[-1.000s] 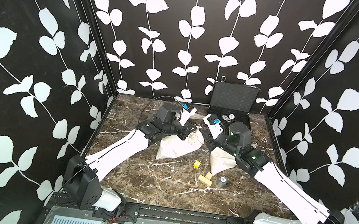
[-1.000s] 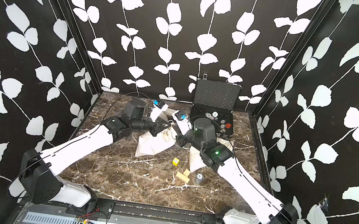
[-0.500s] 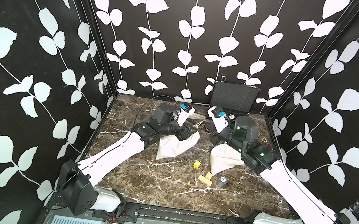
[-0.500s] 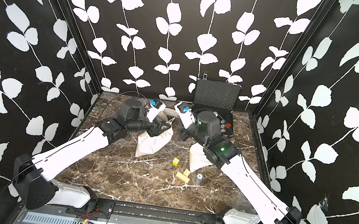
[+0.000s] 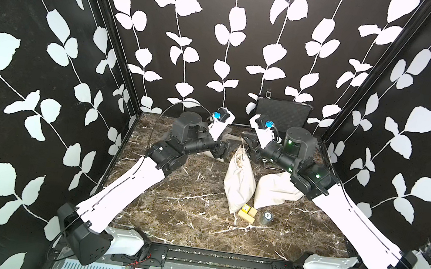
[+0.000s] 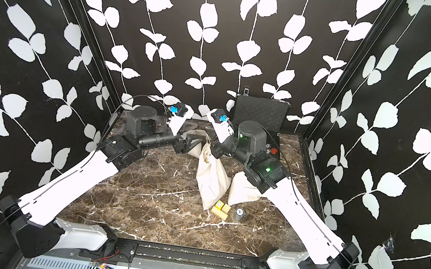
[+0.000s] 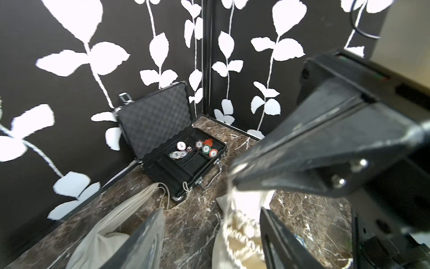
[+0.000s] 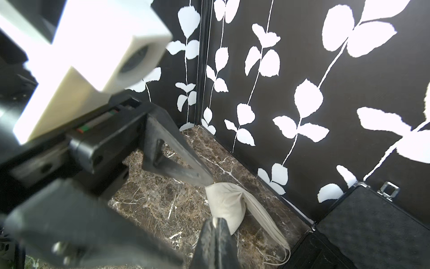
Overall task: Close the soil bag
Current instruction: Frap the soil bag at the center of the board.
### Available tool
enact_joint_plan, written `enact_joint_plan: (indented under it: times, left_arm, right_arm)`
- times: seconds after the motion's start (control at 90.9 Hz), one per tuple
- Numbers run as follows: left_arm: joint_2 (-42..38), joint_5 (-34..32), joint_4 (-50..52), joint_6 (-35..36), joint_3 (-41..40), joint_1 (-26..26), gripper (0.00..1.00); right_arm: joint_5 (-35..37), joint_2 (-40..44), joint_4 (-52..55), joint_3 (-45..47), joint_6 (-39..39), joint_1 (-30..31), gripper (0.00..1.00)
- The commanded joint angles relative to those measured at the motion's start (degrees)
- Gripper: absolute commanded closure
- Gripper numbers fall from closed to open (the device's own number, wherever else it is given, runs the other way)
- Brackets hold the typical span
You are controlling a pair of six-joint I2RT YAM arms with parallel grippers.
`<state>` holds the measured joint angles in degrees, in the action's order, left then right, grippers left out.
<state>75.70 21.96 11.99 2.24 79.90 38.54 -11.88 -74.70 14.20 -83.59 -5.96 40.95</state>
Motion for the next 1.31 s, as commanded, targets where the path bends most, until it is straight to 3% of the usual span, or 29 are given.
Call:
enact_joint_plan:
  times: [0.0, 0.143, 0.385, 0.638, 0.814, 0.913, 1.122, 1.232, 1.298]
  left_arm:
    - [2.9, 1.2, -1.4, 1.0, 1.4, 1.2, 0.31]
    - [5.2, -0.4, -3.7, -1.5, 1.0, 1.2, 0.38]
    - [4.7, -6.1, -5.0, -3.3, -3.4, 1.2, 1.0]
    - [3.7, -22.8, 2.4, -2.3, -12.8, 1.2, 1.0]
    - [6.4, -35.3, 5.3, -4.2, -20.3, 1.3, 0.82]
    - [8.2, -36.5, 5.2, -6.3, -22.8, 1.3, 0.71]
    - [12.7, -40.2, 2.0, -9.7, -27.3, 1.2, 0.69]
    - [12.9, -39.0, -0.8, -11.5, -29.3, 0.8, 0.69]
    - [11.1, -37.0, -3.7, -11.1, -30.6, 0.2, 0.61]
  right_arm:
    - [-1.0, 0.8, -5.2, -2.1, 1.0, 0.4, 1.0]
    - [-0.3, 1.5, -5.2, -1.5, 1.0, 0.4, 1.0]
    - [2.6, 2.3, -4.4, -1.5, -0.5, 0.4, 1.0]
    - [12.3, 5.4, -3.5, -2.3, -2.0, 0.3, 1.0]
    - [18.8, 9.2, -3.8, -2.9, -3.9, -0.2, 1.0]
    - [22.3, 11.7, -5.5, -2.5, -4.4, -1.3, 1.0]
    - [24.7, 15.7, -8.8, -2.5, -3.3, -4.1, 1.0]
    - [22.0, 14.9, -7.9, -3.5, -2.3, -5.2, 1.0]
    - [19.2, 12.3, -5.7, -4.7, -2.0, -5.3, 1.0]
